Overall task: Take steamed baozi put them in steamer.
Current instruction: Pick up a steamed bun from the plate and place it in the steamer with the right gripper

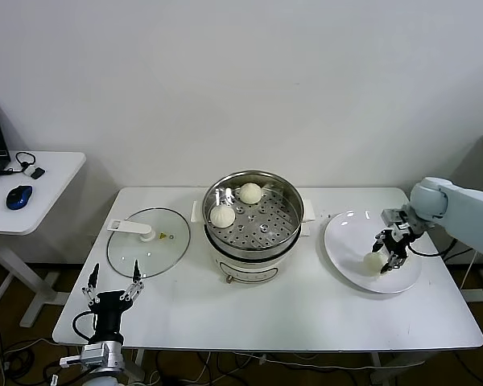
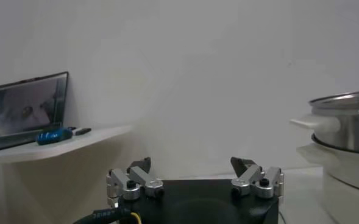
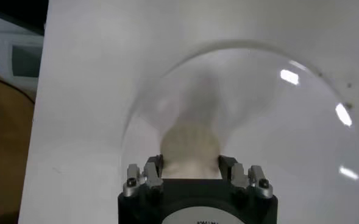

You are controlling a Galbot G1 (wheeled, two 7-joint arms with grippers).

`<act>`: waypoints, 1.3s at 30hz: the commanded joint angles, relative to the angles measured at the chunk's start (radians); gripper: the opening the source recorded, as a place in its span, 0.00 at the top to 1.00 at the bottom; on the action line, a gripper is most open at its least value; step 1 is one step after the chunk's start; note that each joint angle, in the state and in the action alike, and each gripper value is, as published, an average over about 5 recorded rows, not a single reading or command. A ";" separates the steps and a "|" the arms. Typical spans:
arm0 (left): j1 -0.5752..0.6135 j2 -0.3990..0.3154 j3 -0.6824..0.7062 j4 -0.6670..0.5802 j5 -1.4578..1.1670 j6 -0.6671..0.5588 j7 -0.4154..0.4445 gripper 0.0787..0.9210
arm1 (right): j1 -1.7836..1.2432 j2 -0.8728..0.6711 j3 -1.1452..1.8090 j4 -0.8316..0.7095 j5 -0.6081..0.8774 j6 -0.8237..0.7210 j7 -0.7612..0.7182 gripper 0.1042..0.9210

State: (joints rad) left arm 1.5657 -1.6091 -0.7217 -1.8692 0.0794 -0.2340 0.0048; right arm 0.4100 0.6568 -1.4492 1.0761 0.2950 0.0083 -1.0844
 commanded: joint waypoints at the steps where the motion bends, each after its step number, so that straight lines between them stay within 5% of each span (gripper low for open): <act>1: -0.003 -0.005 0.012 0.000 0.004 0.001 0.000 0.12 | 0.362 0.066 -0.219 0.119 0.087 0.051 -0.013 0.38; 26: 0.003 -0.005 0.001 -0.002 -0.001 -0.002 -0.002 0.12 | 0.506 0.330 -0.112 0.358 -0.090 0.411 0.102 0.36; 39: 0.008 -0.006 0.004 -0.006 -0.002 -0.001 -0.004 0.12 | 0.374 0.397 -0.058 0.285 -0.272 0.588 0.218 0.34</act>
State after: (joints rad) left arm 1.5726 -1.6092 -0.7168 -1.8734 0.0788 -0.2359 0.0008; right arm 0.8425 0.9997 -1.5355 1.3736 0.1515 0.4534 -0.9432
